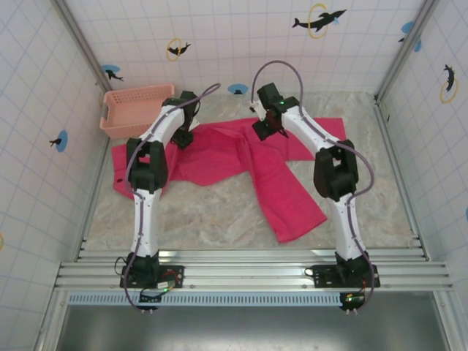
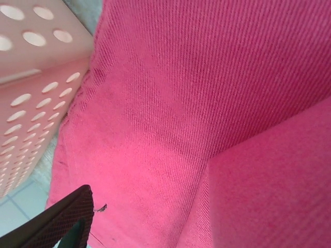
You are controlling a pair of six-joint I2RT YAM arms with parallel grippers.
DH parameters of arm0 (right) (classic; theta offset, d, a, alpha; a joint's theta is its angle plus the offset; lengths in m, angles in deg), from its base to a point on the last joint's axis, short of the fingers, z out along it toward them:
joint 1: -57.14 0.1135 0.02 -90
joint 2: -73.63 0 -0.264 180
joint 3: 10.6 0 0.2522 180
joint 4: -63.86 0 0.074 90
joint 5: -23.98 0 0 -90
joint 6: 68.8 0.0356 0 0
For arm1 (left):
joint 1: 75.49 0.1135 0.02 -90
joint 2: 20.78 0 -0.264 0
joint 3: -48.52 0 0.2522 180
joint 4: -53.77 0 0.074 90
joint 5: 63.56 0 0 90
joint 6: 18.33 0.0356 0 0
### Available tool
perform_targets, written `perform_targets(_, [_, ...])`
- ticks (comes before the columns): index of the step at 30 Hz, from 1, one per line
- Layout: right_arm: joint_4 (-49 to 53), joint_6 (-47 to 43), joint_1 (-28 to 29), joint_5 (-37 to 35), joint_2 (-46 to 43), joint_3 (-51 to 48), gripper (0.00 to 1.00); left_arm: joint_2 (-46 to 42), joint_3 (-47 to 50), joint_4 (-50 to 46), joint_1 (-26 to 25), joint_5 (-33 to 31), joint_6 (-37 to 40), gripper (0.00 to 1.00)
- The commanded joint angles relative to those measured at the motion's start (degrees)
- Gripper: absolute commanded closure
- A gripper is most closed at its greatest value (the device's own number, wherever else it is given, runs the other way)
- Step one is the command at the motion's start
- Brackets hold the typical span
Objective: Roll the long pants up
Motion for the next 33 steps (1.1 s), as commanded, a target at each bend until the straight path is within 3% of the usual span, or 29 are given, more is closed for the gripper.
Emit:
perform_targets(1, [-3.6, -3.1, -0.3, -4.4, -16.4, -8.7, 0.30, 1.4, -1.9, 2.0, 0.2, -0.6, -0.3, 0.22])
perform_targets(5, [2.5, -1.3, 1.9, -2.7, -26.3, -17.8, 0.30, 1.7, -2.1, 1.8, 0.3, 0.8, -0.8, 0.22])
perform_targets(10, [0.0, 6.4, 12.2, -5.1, -39.0, -39.7, 0.30, 1.8, -1.9, 1.4, 0.3, 2.0, -1.0, 0.22])
perform_targets(16, [-4.1, 17.4, 22.4, -6.4, -43.9, -56.7, 0.32, 0.6, -1.2, 1.6, 0.8, 2.9, -1.1, 0.21])
perform_targets(21, [-2.2, 21.7, 27.1, -9.4, -45.4, -61.9, 0.33, -0.1, -1.4, 1.6, 1.1, 3.6, -1.3, 0.20])
perform_targets(33, [0.2, 29.8, 33.4, -7.3, -49.6, -68.1, 0.39, -1.0, -1.2, 1.1, 1.2, 4.0, -1.3, 0.19])
